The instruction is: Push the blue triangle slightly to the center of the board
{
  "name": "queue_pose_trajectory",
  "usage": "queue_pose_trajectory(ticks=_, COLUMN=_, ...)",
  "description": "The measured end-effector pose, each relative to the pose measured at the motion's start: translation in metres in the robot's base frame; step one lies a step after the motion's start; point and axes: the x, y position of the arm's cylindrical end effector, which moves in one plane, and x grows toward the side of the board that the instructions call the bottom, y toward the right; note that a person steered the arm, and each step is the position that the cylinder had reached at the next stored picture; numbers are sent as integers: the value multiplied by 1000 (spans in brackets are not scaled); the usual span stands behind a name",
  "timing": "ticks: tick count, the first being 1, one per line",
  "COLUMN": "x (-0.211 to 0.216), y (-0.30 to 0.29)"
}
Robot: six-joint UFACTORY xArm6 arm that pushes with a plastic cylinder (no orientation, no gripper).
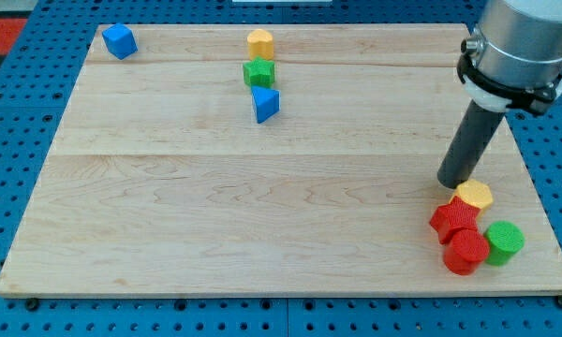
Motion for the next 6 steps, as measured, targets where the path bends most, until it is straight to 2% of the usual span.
queue_pose_trajectory(ticks=1, x=5, y=0)
queue_pose_trajectory(ticks=2, x=-24, y=-3)
queue_pose_trajectory(ticks=3, x=-80, y=-3)
queue_pose_trajectory(ticks=5, x=-177, y=-80)
queue_pose_trajectory(ticks=6, x=-172, y=-142)
